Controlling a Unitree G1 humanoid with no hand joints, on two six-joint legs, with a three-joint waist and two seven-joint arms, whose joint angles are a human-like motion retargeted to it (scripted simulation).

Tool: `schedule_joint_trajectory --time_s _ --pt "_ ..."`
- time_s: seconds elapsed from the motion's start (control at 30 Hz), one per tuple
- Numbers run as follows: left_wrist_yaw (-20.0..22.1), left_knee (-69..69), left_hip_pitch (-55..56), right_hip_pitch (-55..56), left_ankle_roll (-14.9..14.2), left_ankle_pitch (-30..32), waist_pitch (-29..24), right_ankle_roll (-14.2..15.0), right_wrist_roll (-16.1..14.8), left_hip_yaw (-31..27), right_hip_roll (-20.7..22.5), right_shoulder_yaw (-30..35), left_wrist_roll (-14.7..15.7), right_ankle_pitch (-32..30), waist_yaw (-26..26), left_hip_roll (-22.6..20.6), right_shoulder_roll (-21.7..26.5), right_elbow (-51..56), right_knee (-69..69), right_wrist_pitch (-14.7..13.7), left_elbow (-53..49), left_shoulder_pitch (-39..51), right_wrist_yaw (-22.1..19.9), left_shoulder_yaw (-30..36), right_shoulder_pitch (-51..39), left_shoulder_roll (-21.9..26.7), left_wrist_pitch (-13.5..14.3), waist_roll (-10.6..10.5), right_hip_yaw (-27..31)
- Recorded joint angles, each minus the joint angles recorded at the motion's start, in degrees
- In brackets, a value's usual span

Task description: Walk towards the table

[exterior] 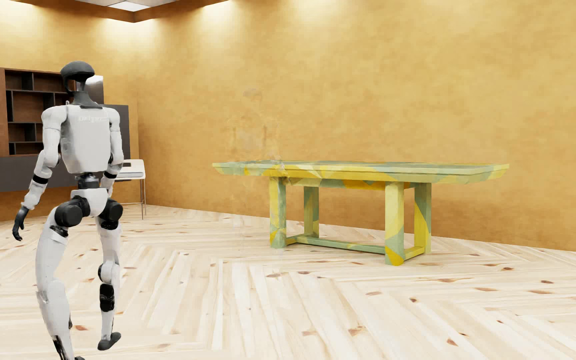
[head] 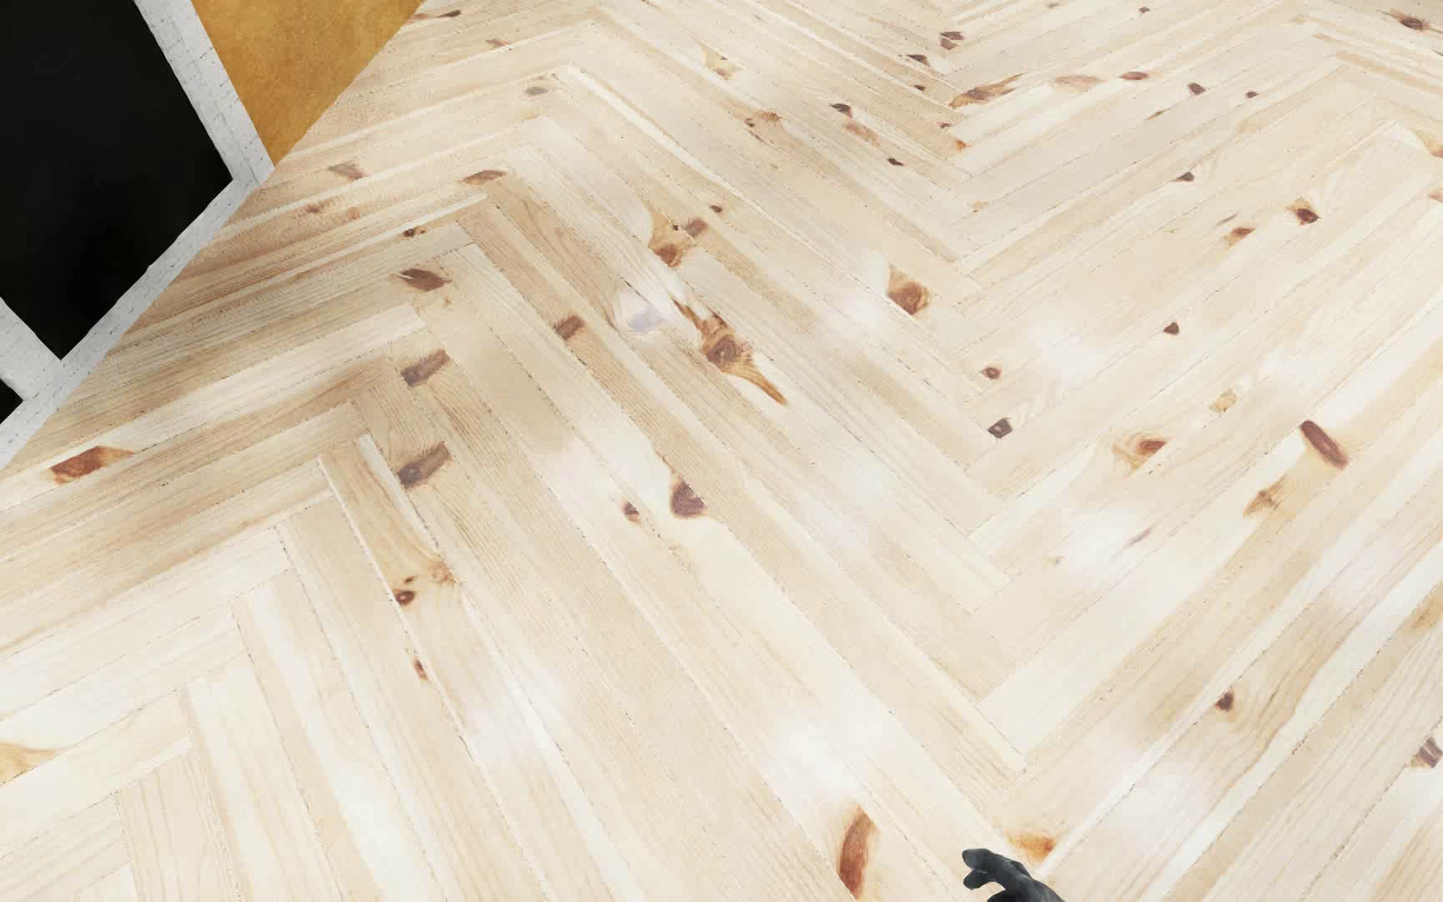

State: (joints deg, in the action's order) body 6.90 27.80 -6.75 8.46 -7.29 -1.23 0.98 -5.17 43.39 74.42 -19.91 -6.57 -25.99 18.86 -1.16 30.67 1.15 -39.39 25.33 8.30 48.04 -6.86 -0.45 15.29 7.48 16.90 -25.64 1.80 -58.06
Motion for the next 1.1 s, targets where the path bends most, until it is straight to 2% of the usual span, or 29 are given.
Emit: schedule_joint_trajectory --time_s 0.03,0.07,0.1,0.13,0.17,0.2,0.23,0.27,0.3,0.33,0.4,0.43,0.5,0.57,0.6,0.63,0.67,0.7,0.73,0.77,0.8,0.83,0.87,0.9,0.93,0.97,1.03,1.07,1.1 --pt "1.02 3.87 -1.63 0.23 0.53 4.52 -0.07 -0.55 1.17 -0.07 4.06 3.08 0.1 0.85 -0.7 4.82 0.0 -0.72 -1.53 -0.32 -0.8 -1.27 1.44 -2.26 -0.54 0.72 0.7 0.01 3.11" --pt "0.97 8.66 -1.81 0.37 4.42 9.12 -0.25 -0.92 1.83 -3.81 7.98 5.78 0.26 1.8 -1.09 9.97 0.11 -0.83 -2.38 -1.22 -2.26 -2.83 2.75 -3.21 -0.94 1.78 1.83 -0.2 6.36" --pt "0.8 13.32 0.79 0.69 9.7 11.4 -0.57 -1.54 1.19 -13.58 11.4 7.19 0.35 2.86 -0.71 13.53 0.36 -0.74 -2.42 -1.79 -3.32 -3.99 4.21 -3.67 -1.3 2.37 2.92 -0.65 10.39" --pt "0.22 18.02 7.37 1.54 10.2 9.14 -1.03 -2.38 -0.21 -31.49 13.99 7.48 0.31 4.17 0.72 11.48 0.76 -0.14 -1.28 -1.54 -3.83 -4.62 4.89 -3.98 -1.61 2.15 3.58 -0.99 15.58" --pt "-0.1 22.83 13.82 2.44 8.16 4.17 -1.32 -2.99 -1.38 -49.16 15.91 7.26 -0.09 5.25 1.9 4.95 1.2 0.84 -0.18 -0.78 -3.95 -4.67 4.04 -4.32 -1.86 1.29 3.45 -1.12 20.35" --pt "-0.37 27.8 18.73 2.98 5.98 0.48 -1.4 -3.36 -3.05 -62.5 17.51 6.42 -0.55 5.78 2.49 -2.92 1.36 1.92 -0.04 0.09 -4.06 -4.32 2.2 -4.63 -2.0 -0.03 3.12 -1.14 24.28" --pt "-1.0 32.85 22.77 3.01 3.72 -1.52 -1.37 -3.55 -4.39 -72.33 19.17 5.9 -1.31 5.78 2.69 -10.86 1.64 2.85 -0.94 0.59 -4.48 -3.86 0.32 -4.42 -2.19 -1.14 3.11 -1.15 27.64" --pt "-1.51 37.42 26.28 2.74 2.14 -2.64 -1.3 -3.63 -5.61 -79.36 20.68 5.66 -2.59 5.63 2.72 -18.45 1.98 3.56 -2.14 0.95 -5.45 -3.6 -0.84 -3.78 -2.53 -1.91 3.63 -1.18 30.79" --pt "-2.1 40.83 29.75 2.59 1.63 -3.82 -1.26 -3.6 -6.6 -82.77 21.88 5.76 -4.25 5.65 2.74 -23.92 2.52 4.17 -2.78 1.05 -6.99 -3.72 -1.17 -3.12 -3.09 -2.58 4.44 -1.26 34.05" --pt "-2.13 42.65 33.61 2.58 2.75 -5.22 -1.26 -3.58 -7.29 -83.03 23.14 6.24 -5.52 5.8 2.95 -26.64 3.26 4.3 -3.09 1.04 -9.28 -4.37 -1.08 -3.5 -4.09 -3.39 5.47 -1.38 37.64" --pt "-1.15 39.64 41.2 2.21 8.54 -7.64 -1.27 -3.61 -7.42 -76.73 26.26 7.49 -7.74 6.32 3.97 -25.31 4.39 3.08 -3.59 1.27 -14.81 -6.96 -1.66 -5.89 -6.57 -5.23 7.2 -1.7 45.72" --pt "-1.12 34.64 43.99 1.65 8.98 -8.55 -1.19 -3.76 -7.09 -73.8 27.75 7.91 -8.37 6.9 4.61 -25.11 4.65 1.66 -3.69 1.72 -17.28 -8.51 -1.99 -7.23 -7.76 -6.01 8.12 -1.8 49.56" --pt "-2.65 17.33 47.22 -0.26 5.89 -7.03 -0.88 -3.45 -6.15 -71.99 29.69 8.06 -9.87 8.8 5.5 -28.3 4.84 -1.42 -3.89 3.46 -19.54 -10.24 -3.17 -8.31 -9.05 -6.19 8.88 -1.74 56.0" --pt "-6.43 -7.51 45.69 -3.54 -1.28 -0.38 -0.18 -2.63 -5.94 -75.23 29.68 7.61 -12.68 9.91 5.64 -33.75 5.24 -4.56 -5.5 4.79 -18.02 -9.69 -3.59 -7.73 -8.01 -5.34 7.25 -1.35 59.91" --pt "-8.56 -15.22 44.05 -5.13 -2.88 1.86 0.13 -2.47 -5.51 -77.43 29.44 7.84 -15.13 9.85 5.6 -35.34 5.92 -6.08 -5.5 5.36 -16.48 -8.63 -3.03 -6.99 -6.71 -4.74 5.94 -1.18 61.27" --pt "-10.08 -13.81 43.42 -6.23 4.13 5.42 0.25 -2.08 -5.05 -76.81 29.2 8.24 -18.12 9.69 5.43 -35.91 6.78 -7.58 -3.31 5.73 -15.08 -8.38 -2.37 -6.27 -5.17 -4.01 5.49 -1.18 62.37" --pt "-10.49 -10.84 42.52 -6.64 9.24 6.51 0.16 -1.65 -4.43 -75.12 28.38 8.69 -20.23 8.2 5.29 -36.25 7.71 -9.0 0.7 6.0 -13.67 -7.43 -2.56 -6.47 -3.36 -5.11 5.04 -1.02 63.96" --pt "-8.89 -7.67 41.23 -5.43 10.94 3.37 -0.09 0.29 -4.45 -73.56 27.52 7.91 -20.76 4.19 5.29 -36.27 8.39 -10.13 7.91 6.66 -12.55 -6.6 -3.81 -7.98 -1.26 -7.02 4.23 -0.65 64.47" --pt "-7.16 -4.66 39.67 -2.47 11.2 -0.36 -0.37 8.85 -5.22 -72.03 27.04 6.18 -19.14 -3.0 5.32 -35.81 8.33 -10.98 17.38 7.86 -11.76 -5.96 -5.36 -10.23 0.89 -9.27 4.19 -0.34 65.47" --pt "-6.26 -2.01 38.06 1.55 11.45 -3.85 -0.61 18.83 -5.98 -70.08 27.51 4.88 -17.33 -10.72 5.23 -34.97 8.13 -11.51 27.75 8.46 -11.76 -5.53 -5.78 -11.79 2.54 -10.88 4.83 -0.15 67.76" --pt "-6.06 -0.38 35.91 6.2 11.57 -6.95 -0.85 19.34 -6.06 -67.51 28.87 4.96 -16.33 -16.53 5.33 -33.89 8.54 -11.84 38.21 8.81 -12.64 -5.27 -4.17 -11.81 3.56 -11.66 6.57 0.02 68.25" --pt "-5.86 0.55 33.16 11.08 11.56 -9.74 -1.14 19.38 -5.48 -64.92 28.47 6.35 -15.85 -16.43 5.26 -33.19 9.67 -11.49 47.25 8.26 -13.96 -4.86 -0.69 -11.15 4.35 -11.94 8.27 0.28 68.85" --pt "-5.33 0.76 29.88 16.07 11.52 -12.2 -1.42 19.65 -4.37 -62.75 25.71 7.91 -15.48 -14.08 4.79 -33.19 11.06 -10.27 53.48 7.12 -15.42 -4.13 2.82 -10.38 5.29 -12.02 9.74 0.76 69.45" --pt "-5.19 0.31 26.58 21.06 11.4 -14.25 -1.63 18.14 -4.45 -61.3 22.38 7.29 -15.3 -14.48 3.95 -33.56 11.39 -8.0 56.4 6.47 -16.32 -2.51 3.42 -9.52 6.62 -11.87 10.33 1.3 68.92" --pt "-5.37 -0.14 23.59 25.43 11.22 -16.18 -1.73 14.26 -5.75 -60.42 19.03 4.83 -15.12 -13.86 2.82 -34.22 10.53 -5.35 55.99 6.2 -16.78 -0.32 1.76 -8.5 8.34 -11.71 10.38 1.76 67.14" --pt "-5.93 -0.46 21.0 28.75 10.97 -18.04 -1.72 11.44 -7.62 -60.26 16.54 1.77 -15.77 -11.72 1.49 -34.9 8.73 -2.69 52.23 5.69 -16.98 2.41 -1.26 -6.82 10.26 -11.17 9.83 2.09 64.68" --pt "-7.43 -0.45 16.91 31.83 10.26 -21.8 -1.49 9.09 -11.63 -61.46 13.99 -3.09 -17.94 -7.76 -1.2 -35.86 4.41 1.3 35.99 4.12 -17.77 8.61 -5.56 -1.77 13.85 -9.4 9.6 2.18 59.39" --pt "-7.73 -0.94 14.96 31.49 9.85 -23.36 -1.27 7.43 -12.26 -62.48 13.48 -4.22 -18.59 -7.79 -2.34 -36.12 2.56 2.35 23.5 3.98 -18.31 11.79 -5.79 1.08 15.26 -8.45 10.14 1.98 56.36" --pt "-7.9 -2.33 12.73 29.9 9.38 -24.35 -0.96 7.75 -12.21 -63.67 14.72 -5.06 -18.73 -10.19 -3.32 -36.04 0.61 2.77 8.49 4.16 -18.78 14.75 -5.49 3.93 16.32 -7.38 10.74 1.57 55.4"
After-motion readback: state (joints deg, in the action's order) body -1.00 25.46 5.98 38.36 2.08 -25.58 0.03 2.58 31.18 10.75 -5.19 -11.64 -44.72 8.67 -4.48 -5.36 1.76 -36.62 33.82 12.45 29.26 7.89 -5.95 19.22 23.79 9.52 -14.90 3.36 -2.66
